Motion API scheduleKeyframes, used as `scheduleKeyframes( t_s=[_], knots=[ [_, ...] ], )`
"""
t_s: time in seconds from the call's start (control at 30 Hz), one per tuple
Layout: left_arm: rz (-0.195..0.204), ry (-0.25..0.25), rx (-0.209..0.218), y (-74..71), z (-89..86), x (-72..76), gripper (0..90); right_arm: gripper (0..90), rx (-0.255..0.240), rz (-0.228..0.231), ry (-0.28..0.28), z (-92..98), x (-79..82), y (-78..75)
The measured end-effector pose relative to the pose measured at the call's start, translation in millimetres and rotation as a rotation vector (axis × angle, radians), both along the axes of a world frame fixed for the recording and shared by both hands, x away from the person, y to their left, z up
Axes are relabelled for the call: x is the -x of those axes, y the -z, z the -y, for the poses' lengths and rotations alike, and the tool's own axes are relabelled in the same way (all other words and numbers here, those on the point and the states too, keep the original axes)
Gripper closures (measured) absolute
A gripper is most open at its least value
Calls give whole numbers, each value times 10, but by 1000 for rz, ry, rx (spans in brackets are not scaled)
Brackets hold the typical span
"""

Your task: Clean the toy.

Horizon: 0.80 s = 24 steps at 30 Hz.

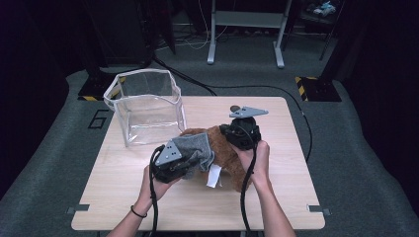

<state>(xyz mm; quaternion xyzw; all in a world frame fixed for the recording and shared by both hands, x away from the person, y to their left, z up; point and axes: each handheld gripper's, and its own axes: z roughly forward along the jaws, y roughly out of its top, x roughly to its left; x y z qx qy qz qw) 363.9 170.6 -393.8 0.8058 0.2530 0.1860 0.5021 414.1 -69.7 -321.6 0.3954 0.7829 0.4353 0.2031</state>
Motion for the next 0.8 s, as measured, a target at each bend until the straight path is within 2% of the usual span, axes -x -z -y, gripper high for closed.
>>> scheduleKeyframes(
  t_s=[0.17, 0.27, 0.37, 0.63, 0.8],
  knots=[
    [56, 8, 37, -152, 148, 2, 808, 869, -7, -6, -4, -48, -4, 1],
    [72, 22, 20, -167, 256, -28, 808, 869, -5, -9, -8, -81, -10, 9],
    [49, 40, -1, -115, 341, -79, 808, 869, -8, -17, -7, -105, -13, 15],
    [-8, 64, -40, 50, 406, -138, 809, 869, -9, -22, -5, -116, -33, 27],
    [-21, 64, -52, 147, 414, -137, 810, 869, -10, -20, 1, -116, -40, 12]
  ],
)
